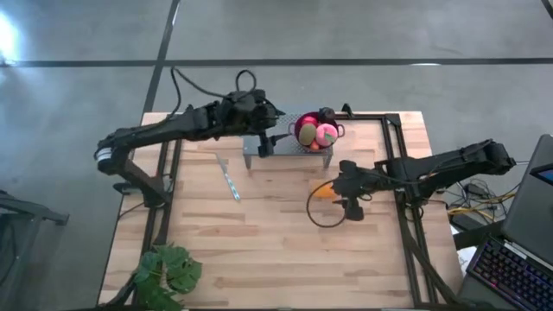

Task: Pick & Place Fruit
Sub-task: Put the mango into the purple bowl on the shelf

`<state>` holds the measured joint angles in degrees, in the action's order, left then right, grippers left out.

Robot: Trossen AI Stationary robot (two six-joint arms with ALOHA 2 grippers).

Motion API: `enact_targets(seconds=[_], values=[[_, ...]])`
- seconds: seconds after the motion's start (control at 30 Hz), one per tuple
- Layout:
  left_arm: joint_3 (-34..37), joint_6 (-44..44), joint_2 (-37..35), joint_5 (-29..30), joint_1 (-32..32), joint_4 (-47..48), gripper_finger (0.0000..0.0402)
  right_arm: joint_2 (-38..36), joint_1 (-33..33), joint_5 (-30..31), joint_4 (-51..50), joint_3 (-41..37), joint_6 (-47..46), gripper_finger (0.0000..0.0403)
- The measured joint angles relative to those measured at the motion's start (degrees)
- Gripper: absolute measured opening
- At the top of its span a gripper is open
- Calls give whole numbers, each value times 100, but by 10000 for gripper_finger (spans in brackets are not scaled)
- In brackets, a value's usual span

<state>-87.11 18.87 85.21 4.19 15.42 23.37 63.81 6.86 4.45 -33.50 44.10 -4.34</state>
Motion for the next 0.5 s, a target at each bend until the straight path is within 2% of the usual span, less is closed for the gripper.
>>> enact_targets(seconds=[0.1, 0.3, 0.4, 0.5], values=[[467, -87, -273, 1, -5, -446, 307, 0, 43, 0, 126, -117, 10, 233], [1186, -186, -739, -8, -33, -1041, 307, 0, 40, 15, 1219, -658, 329, 255], [1343, -216, -900, -9, -33, -1093, 307, 0, 36, 40, 1760, -975, 438, 271], [1410, -225, -1019, -9, -33, -1119, 307, 0, 36, 310, 2191, -1269, 474, 288]])
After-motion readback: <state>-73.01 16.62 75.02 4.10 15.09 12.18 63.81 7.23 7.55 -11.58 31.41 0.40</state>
